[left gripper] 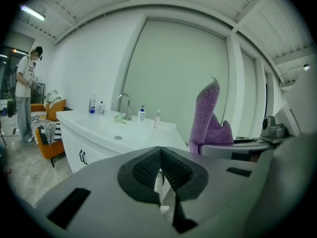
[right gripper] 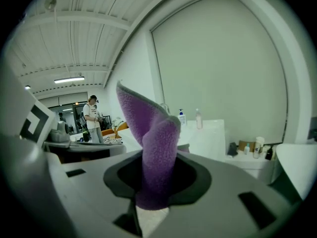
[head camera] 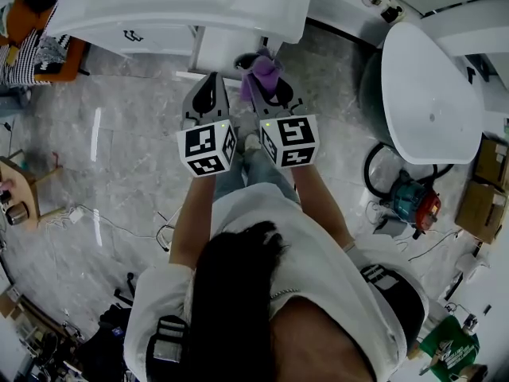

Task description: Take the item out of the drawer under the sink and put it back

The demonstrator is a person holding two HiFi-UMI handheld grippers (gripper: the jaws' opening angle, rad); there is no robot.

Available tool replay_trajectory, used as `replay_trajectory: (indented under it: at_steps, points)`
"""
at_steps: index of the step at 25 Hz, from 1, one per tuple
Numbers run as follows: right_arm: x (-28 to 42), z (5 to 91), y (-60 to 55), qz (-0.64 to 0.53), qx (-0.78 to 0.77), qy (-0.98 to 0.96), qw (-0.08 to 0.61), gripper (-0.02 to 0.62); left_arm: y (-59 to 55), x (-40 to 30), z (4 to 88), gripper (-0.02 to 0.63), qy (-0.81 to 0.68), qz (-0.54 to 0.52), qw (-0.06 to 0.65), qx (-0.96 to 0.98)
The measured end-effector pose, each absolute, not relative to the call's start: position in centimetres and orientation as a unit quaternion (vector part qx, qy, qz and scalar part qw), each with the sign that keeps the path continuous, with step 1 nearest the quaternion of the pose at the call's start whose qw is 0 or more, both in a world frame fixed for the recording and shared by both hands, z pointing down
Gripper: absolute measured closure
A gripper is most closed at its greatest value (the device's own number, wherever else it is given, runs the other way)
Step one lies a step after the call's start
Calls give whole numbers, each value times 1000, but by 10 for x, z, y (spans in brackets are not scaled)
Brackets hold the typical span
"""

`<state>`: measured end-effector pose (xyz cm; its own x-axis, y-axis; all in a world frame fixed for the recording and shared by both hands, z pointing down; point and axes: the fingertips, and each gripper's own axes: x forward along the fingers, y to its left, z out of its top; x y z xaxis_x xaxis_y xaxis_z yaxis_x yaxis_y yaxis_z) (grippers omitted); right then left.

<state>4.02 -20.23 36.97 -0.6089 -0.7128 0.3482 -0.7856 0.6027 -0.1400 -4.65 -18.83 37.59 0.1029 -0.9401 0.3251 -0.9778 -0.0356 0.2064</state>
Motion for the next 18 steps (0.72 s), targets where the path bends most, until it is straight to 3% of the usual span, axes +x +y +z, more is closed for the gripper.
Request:
replay_trajectory:
  at_steps: [10,18]
  points:
    - [47,360,-177,118,443,-882,106,469,-166,-36,348,602,-648,18,121,752]
    - [37,351,-173,103,446,-884,95,469,-165,-38,341,601,-642,12,111,758]
